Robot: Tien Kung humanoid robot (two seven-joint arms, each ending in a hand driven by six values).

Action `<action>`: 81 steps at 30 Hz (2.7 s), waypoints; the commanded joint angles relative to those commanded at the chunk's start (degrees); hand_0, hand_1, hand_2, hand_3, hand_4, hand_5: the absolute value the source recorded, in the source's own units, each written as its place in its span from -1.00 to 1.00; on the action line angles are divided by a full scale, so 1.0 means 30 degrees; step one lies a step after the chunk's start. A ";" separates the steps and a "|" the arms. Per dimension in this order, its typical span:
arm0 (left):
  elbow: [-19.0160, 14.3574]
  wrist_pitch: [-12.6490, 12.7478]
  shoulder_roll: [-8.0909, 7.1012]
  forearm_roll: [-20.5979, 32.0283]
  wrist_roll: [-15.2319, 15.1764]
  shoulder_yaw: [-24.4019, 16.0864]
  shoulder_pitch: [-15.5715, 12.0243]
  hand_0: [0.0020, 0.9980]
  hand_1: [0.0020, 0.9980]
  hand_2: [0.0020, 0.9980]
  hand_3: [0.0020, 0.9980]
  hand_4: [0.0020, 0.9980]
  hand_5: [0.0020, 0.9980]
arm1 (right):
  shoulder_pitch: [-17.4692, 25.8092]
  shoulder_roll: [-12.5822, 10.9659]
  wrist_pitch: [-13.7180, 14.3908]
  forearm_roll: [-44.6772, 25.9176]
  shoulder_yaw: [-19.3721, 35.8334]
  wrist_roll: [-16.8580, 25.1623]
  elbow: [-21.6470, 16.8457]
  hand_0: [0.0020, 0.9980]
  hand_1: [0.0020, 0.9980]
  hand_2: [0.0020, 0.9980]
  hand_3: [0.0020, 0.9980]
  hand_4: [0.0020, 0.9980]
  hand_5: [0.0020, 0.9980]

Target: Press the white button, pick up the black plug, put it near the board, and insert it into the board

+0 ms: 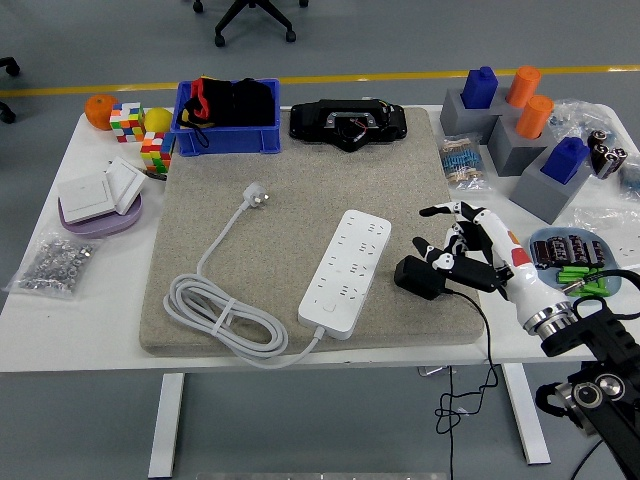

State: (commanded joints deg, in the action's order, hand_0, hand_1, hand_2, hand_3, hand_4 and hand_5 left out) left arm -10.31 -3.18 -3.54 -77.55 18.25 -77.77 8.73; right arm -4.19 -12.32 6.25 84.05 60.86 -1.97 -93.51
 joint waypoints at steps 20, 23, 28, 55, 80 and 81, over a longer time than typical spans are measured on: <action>0.0000 -0.0010 -0.0015 -0.0025 0.0041 -0.0025 -0.0055 0.42 0.33 0.18 0.36 0.30 -0.44 | -0.1741 0.0150 -0.2946 -0.0865 -0.3622 -0.3723 0.1393 -1.00 -1.00 -0.74 0.44 -0.50 -1.00; 0.0000 0.0004 -0.0018 0.0059 0.0035 0.0010 -0.0080 0.42 0.33 0.18 0.36 0.30 -0.44 | -0.2003 0.0217 -0.2927 -0.0970 -0.3931 -0.3665 0.1660 -1.00 -1.00 -0.74 0.44 -0.50 -1.00; 0.0000 -0.0018 -0.0051 -0.0003 0.0054 0.0073 -0.0036 0.42 0.33 0.18 0.36 0.30 -0.43 | -0.2460 0.0354 -0.2970 -0.1029 -0.4402 -0.3672 0.1978 -1.00 -1.00 -0.74 0.54 -0.74 -1.00; 0.0000 -0.0098 -0.0197 -0.0175 0.0131 0.0268 -0.0060 0.42 0.33 0.18 0.37 0.30 -0.43 | -0.3406 0.0877 -0.2469 -0.0576 -0.5618 -0.3279 0.3293 -1.00 -1.00 -0.74 0.53 -0.75 -1.00; 0.0000 -0.0073 -0.0091 -0.0137 0.0107 0.0171 -0.0118 0.41 0.33 0.18 0.37 0.30 -0.43 | -0.3435 0.0952 -0.2358 0.0251 -0.5589 -0.3482 0.3702 -1.00 -1.00 -0.74 0.52 -0.75 -1.00; 0.0000 -0.0071 -0.0091 -0.0132 0.0107 0.0163 -0.0121 0.41 0.33 0.18 0.37 0.30 -0.43 | -0.3438 0.0970 -0.2353 0.0284 -0.5557 -0.3496 0.3709 -1.00 -1.00 -0.74 0.52 -0.75 -1.00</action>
State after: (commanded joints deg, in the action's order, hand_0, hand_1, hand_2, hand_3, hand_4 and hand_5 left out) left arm -10.31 -3.39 -3.81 -77.95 18.57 -77.28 8.37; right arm -14.50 -9.41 -0.81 84.90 44.19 -12.45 -82.39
